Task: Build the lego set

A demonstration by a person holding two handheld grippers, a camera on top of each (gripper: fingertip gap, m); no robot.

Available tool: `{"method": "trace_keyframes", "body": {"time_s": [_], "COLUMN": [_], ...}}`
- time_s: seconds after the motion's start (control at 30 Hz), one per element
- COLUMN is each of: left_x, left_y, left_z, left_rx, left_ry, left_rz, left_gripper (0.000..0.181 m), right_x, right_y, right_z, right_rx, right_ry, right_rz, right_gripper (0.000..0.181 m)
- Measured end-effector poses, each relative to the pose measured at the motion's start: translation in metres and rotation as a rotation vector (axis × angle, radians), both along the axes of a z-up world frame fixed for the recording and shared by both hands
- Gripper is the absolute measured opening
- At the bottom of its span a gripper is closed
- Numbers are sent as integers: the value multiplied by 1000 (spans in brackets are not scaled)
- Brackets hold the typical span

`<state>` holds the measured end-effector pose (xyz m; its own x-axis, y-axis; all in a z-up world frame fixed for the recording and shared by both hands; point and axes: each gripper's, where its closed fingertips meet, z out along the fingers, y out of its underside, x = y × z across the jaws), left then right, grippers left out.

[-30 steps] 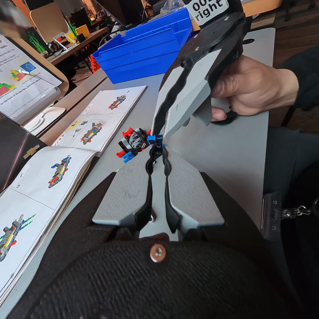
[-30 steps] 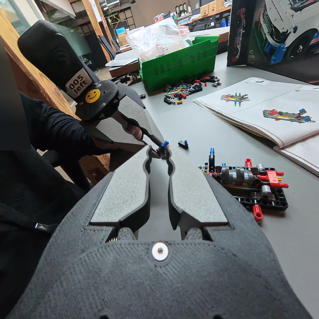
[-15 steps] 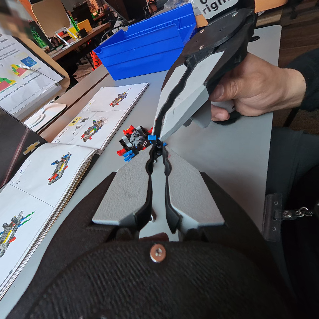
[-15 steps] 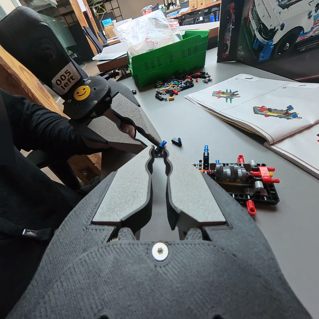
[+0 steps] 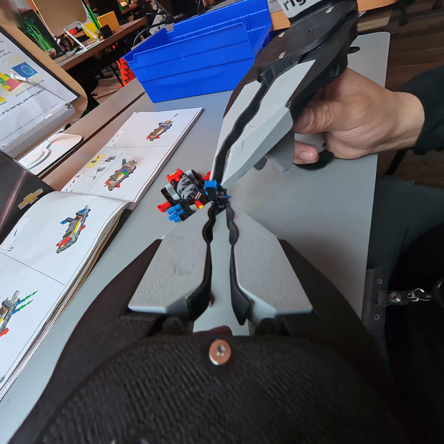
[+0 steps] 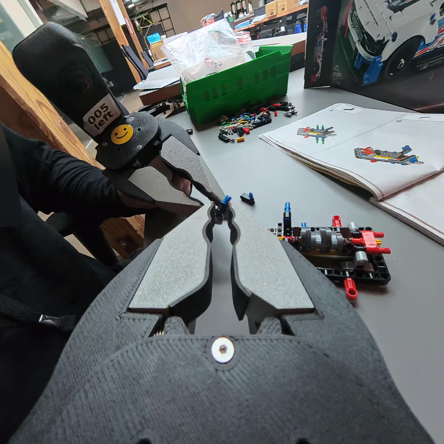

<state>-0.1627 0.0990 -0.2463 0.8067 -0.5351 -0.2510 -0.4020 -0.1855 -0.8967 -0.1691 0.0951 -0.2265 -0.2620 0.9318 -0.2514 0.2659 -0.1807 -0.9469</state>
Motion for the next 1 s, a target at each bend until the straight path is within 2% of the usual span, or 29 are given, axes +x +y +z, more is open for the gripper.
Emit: {"method": "trace_keyframes", "body": {"time_s": [0.73,0.9,1.0], "left_x": [1,1,1], "left_y": [0,-1,-5], "left_z": [-1,0,-1], "left_rx": [-2,7,-66], "left_ry": [11,15,-15], "left_rz": [-14,-20,-44], "left_gripper": [9,6,5], "right_x": [-1,-1,-1], "right_y": [-3,-4,-7], "right_z": [-1,-1,-3], "right_rx": [-2,-4,-2], "right_ry": [-3,-7,-20], "right_rz": [12,21,38], "right_gripper": [5,5,9]}}
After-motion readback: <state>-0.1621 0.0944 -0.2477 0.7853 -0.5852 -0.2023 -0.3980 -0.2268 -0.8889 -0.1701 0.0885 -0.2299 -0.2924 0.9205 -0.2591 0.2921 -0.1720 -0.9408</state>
